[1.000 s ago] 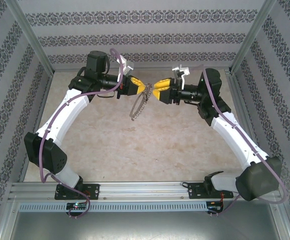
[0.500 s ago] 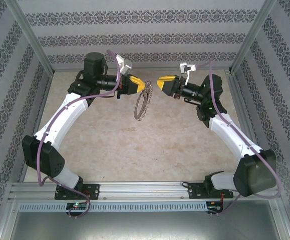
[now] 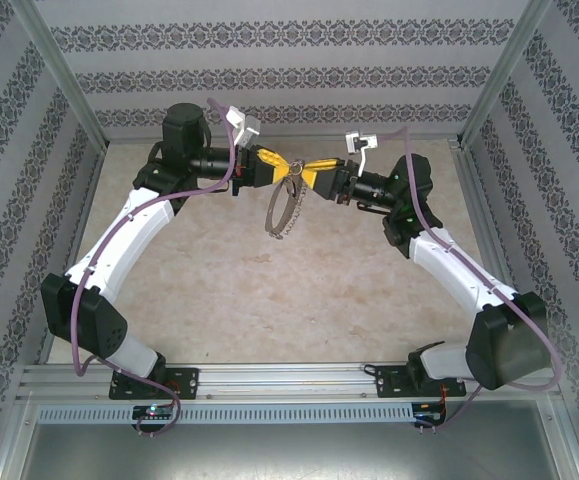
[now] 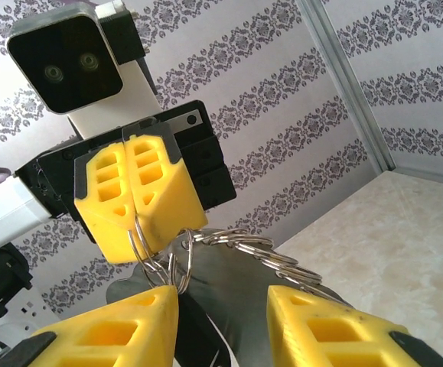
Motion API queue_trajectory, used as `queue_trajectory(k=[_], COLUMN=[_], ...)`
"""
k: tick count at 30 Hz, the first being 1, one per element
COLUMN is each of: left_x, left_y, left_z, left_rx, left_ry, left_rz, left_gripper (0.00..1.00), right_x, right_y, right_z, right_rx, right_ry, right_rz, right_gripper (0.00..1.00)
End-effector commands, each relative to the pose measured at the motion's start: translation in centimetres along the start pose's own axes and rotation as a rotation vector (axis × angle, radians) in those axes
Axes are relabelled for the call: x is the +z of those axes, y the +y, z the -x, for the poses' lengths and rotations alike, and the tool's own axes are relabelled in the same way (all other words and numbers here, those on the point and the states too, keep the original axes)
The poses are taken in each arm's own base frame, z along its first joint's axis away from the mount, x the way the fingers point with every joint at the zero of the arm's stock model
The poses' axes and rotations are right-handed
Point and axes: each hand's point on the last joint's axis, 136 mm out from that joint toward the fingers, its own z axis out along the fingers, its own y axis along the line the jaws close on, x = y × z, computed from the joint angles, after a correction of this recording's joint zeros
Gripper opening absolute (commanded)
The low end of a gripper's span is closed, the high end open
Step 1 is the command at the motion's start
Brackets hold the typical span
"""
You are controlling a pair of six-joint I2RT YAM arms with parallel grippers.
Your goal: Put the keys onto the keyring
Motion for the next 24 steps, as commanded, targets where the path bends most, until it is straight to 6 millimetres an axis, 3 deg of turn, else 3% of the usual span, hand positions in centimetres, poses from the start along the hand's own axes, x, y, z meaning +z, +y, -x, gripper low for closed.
queue_trajectory(k=[1, 15, 19, 24], left_x=[0.0, 0.2, 0.3, 0.3], left_y=[-2.0, -2.3, -2.4, -2.7], left_z=[1.4, 1.2, 1.2, 1.2], left_rx=[0.062, 0.059, 0.058, 0.056], left_ry=[-0.028, -0.024, -0.024, -0.022], left_rz=[-0.048, -0.061, -0.066, -0.08], left_gripper=[0.0, 0.0, 0.0, 0.0], right_x=[0.4, 0.9, 1.1, 0.7], right_y=[1.6, 2.4, 2.2, 1.9], right_z=[0.4, 1.2, 1.4, 2.1], right_rx=[-0.04, -0.059, -0.056, -0.067], right_ry=[-0.005, -0.016, -0.02, -0.032], right_rz=[0.057, 0.083, 0.084, 0.072], right_gripper=[0.36, 0.34, 0.24, 0.06])
